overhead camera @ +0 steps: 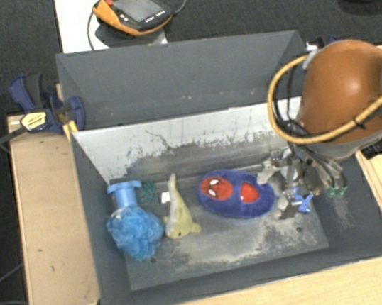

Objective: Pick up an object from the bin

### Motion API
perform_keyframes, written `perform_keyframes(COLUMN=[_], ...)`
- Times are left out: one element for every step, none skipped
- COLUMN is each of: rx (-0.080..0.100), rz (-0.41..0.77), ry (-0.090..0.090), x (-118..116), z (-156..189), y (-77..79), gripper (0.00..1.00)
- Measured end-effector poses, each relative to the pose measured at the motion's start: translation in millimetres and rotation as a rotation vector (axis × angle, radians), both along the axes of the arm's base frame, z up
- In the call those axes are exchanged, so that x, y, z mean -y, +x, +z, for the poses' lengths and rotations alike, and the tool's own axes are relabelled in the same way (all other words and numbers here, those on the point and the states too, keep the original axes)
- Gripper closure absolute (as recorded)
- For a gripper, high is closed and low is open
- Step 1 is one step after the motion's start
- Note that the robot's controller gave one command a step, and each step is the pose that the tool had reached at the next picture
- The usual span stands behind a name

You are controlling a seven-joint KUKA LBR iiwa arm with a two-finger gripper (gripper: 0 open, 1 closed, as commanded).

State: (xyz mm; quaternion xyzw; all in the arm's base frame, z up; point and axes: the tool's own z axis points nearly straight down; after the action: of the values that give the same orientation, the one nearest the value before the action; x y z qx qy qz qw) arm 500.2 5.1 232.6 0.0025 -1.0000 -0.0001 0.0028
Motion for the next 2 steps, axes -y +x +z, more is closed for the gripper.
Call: perform_keyframes(rx=[0.008,0.014], rz=[0.0,0.033], ry=[0.0,-0.001], x=[0,56], z=[4,-76], y=[1.6,16.5], gripper=[0.0,0.0])
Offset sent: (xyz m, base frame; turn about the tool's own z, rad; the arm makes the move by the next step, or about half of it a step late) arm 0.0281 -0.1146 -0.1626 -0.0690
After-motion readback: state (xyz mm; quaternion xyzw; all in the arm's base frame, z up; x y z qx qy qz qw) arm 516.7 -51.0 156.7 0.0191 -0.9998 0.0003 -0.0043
